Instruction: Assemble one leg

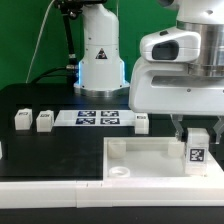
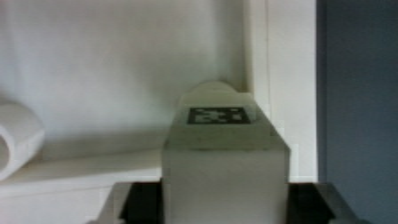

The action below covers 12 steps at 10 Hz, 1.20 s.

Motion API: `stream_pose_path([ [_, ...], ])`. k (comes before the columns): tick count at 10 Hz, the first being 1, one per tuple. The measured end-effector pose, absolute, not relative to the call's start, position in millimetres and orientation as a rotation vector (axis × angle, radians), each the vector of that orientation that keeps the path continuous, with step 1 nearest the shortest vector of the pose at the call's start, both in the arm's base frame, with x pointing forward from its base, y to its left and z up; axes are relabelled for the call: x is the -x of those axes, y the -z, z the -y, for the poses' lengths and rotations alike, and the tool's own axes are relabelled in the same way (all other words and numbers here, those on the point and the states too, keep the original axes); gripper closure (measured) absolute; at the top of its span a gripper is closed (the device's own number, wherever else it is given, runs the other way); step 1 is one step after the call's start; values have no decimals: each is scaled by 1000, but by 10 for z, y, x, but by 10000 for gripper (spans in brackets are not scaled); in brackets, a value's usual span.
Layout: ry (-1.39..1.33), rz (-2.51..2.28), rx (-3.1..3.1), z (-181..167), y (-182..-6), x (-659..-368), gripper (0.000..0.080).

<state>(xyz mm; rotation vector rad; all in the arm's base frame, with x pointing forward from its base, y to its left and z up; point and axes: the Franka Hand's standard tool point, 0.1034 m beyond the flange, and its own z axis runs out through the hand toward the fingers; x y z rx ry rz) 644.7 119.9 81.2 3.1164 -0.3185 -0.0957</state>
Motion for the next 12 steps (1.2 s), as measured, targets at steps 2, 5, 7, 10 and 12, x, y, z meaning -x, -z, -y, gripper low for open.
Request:
stream_pose_path([
  [2, 96, 664, -3057, -1198, -807, -6446, 508],
  [5, 94, 1200, -2884, -1195, -810, -6441, 508],
  [7, 98, 1549, -2714, -1189, -810, -6438, 508],
  [10, 99, 1778, -2566, -1187, -813, -6438, 508],
  [12, 99, 1776, -2568, -1189, -811, -6437, 392],
])
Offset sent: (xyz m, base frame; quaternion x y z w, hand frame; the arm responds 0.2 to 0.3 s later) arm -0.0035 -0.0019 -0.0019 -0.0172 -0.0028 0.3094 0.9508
